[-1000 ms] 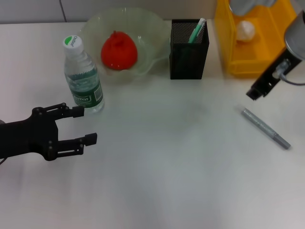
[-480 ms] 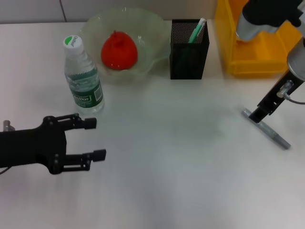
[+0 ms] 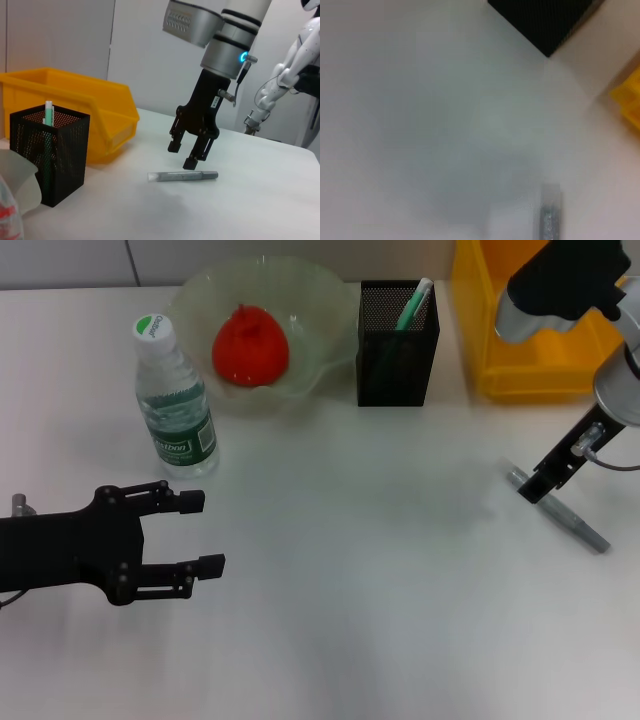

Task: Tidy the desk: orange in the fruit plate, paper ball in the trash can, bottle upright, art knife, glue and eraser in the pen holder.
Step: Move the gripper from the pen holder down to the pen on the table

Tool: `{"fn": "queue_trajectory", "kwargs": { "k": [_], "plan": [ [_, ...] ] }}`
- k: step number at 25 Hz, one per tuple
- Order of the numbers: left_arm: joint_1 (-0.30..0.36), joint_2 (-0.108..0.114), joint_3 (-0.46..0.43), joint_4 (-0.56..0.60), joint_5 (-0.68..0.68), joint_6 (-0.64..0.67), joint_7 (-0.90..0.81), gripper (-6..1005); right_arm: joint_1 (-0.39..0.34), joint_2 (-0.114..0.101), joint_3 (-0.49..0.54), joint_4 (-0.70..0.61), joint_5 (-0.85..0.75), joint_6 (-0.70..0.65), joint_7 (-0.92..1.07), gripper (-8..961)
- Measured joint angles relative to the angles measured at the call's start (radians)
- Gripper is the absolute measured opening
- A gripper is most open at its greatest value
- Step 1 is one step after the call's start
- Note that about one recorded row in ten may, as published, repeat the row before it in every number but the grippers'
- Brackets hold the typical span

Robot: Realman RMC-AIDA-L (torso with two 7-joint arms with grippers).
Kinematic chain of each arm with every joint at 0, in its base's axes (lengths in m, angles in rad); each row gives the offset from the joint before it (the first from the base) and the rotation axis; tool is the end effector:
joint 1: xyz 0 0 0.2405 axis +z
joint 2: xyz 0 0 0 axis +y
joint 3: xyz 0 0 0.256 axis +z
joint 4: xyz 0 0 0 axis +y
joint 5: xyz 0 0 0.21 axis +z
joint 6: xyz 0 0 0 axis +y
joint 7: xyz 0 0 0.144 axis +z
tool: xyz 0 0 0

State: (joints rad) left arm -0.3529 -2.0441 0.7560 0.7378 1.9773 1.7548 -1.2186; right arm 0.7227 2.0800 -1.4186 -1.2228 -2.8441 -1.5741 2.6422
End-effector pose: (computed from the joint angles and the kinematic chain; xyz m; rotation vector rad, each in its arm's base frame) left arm -0.2940 0.2691 0.0185 -2.8403 -0.4453 -0.6905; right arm 0.1899 0.3737 0.0012 -2.4135 0.8947 -0.8016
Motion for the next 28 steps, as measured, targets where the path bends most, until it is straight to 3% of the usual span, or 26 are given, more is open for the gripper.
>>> {"fn": "queue_trajectory", "kwargs": {
  "k": [23, 28],
  "plan": [
    [-0.004, 0.003, -0.003, -0.015, 0.0, -0.025, -0.001, 801, -0.011, 0.003, 0.004, 0.147, 0.01, 0.111, 0.002, 624],
    [-0.008, 0.006, -0.005, -0.012, 0.0, -0.025, -0.008, 801, -0.015, 0.002, 0.013, 0.152, 0.011, 0.116, 0.006, 511]
  ]
}}
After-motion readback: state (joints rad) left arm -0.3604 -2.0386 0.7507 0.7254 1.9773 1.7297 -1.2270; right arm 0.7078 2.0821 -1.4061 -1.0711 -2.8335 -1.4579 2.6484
